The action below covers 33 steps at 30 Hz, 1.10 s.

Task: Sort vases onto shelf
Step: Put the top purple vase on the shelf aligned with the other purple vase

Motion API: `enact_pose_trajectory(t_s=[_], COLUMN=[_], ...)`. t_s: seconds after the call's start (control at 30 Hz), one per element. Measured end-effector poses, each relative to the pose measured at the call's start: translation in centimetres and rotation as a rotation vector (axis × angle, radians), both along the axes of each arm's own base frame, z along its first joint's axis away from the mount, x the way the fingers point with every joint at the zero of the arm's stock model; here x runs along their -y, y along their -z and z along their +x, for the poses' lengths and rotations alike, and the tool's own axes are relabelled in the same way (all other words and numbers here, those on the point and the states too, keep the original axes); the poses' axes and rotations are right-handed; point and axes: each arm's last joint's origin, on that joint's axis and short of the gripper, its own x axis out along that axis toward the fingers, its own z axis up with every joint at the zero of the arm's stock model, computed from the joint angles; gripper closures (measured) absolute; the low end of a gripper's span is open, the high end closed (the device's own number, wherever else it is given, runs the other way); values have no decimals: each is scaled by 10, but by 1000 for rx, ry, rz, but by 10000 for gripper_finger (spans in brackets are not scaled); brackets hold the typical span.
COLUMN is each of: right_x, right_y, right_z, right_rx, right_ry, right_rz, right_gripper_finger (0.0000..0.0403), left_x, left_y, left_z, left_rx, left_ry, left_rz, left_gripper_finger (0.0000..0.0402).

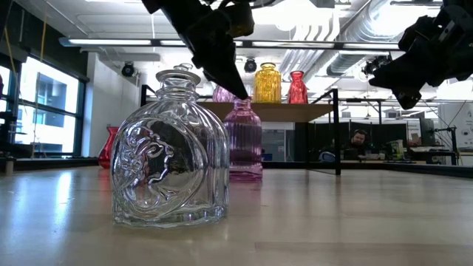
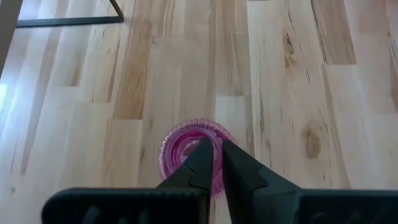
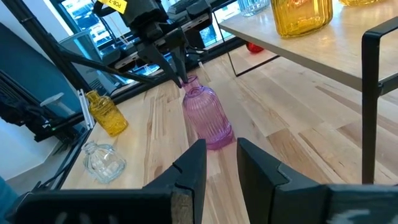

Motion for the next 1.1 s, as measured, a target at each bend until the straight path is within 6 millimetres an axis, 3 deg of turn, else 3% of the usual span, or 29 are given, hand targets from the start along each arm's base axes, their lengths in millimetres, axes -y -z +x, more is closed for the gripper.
enact_pose_trajectory(t_s=[0.7, 1.1], right_x=[0, 0], right_y=[1, 1], right_z=[0, 0], right_rx=[-10, -12], right_ry=[0, 0], right_rz=[1, 1], right_gripper_finger=[334, 334], left_x=[-7, -7], left_y=[4, 9], left_z=[-2, -1], left_rx=[-35, -58], left_ry=[-40, -51], left_rz=[-10, -39], left_gripper_finger=[307, 304])
